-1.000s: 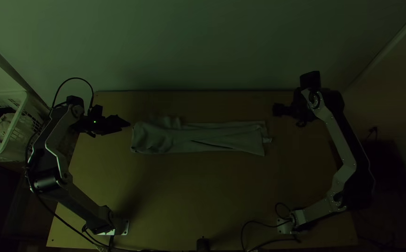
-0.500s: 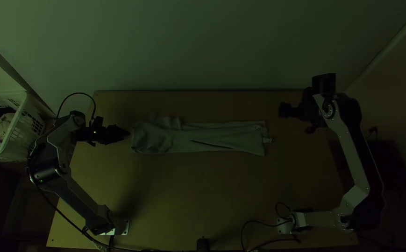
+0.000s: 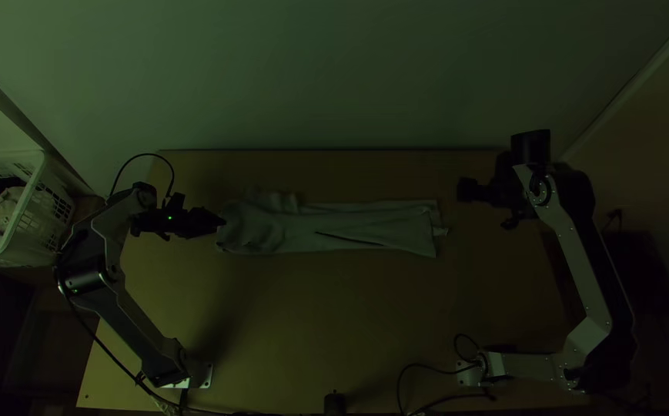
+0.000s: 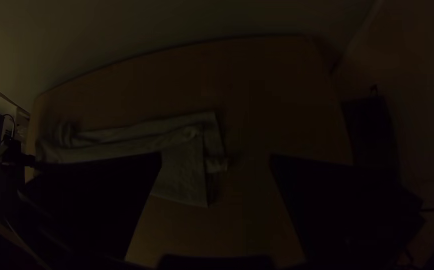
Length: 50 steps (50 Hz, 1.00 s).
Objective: Fold the t-shirt
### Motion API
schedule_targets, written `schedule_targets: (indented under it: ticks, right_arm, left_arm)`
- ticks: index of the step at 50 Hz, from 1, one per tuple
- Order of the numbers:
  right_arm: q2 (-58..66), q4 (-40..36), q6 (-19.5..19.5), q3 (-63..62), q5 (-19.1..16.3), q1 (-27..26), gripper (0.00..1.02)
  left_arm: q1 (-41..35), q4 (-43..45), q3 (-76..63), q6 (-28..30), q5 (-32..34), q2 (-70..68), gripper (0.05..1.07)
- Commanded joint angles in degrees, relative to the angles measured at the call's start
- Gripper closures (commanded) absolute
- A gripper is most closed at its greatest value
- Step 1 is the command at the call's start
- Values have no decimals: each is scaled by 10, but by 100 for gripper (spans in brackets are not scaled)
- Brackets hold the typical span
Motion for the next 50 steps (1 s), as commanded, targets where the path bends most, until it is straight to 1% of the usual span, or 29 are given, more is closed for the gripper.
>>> schedule_targets:
  ticks: [1, 10, 15, 20, 24, 26, 40, 45, 47, 50]
  right_arm:
    - [-15, -5, 13, -12, -2, 4, 3]
    - [-18, -5, 12, -12, -3, 4, 3]
    - [-19, -5, 11, -12, -3, 4, 3]
    - [-19, -5, 11, -12, -3, 4, 3]
    - [-19, -5, 10, -12, -3, 4, 3]
    - [-19, -5, 10, -11, -3, 4, 3]
    - [-20, -5, 6, -13, -2, -2, 3]
    - [-21, -5, 5, -15, -2, -8, 3]
    - [-22, -5, 4, -17, -2, -10, 3]
    - [-22, -5, 2, -20, -2, -14, 3]
  left_arm:
    - [-21, 14, -19, -27, 13, 5, 10]
    - [-55, 63, -23, -86, 10, 5, 10]
    - [-73, 90, -25, -114, -7, 5, 10]
    - [-95, 124, -36, -135, -49, 1, 10]
    - [-121, 158, -48, -148, -105, 1, 10]
    - [-134, 165, -53, -150, -121, 1, 10]
    - [-194, 165, -58, -193, -129, -8, 10]
    - [-214, 151, -58, -210, -137, -8, 10]
    - [-221, 132, -57, -212, -141, -8, 12]
    - [-229, 117, -58, -212, -150, -10, 20]
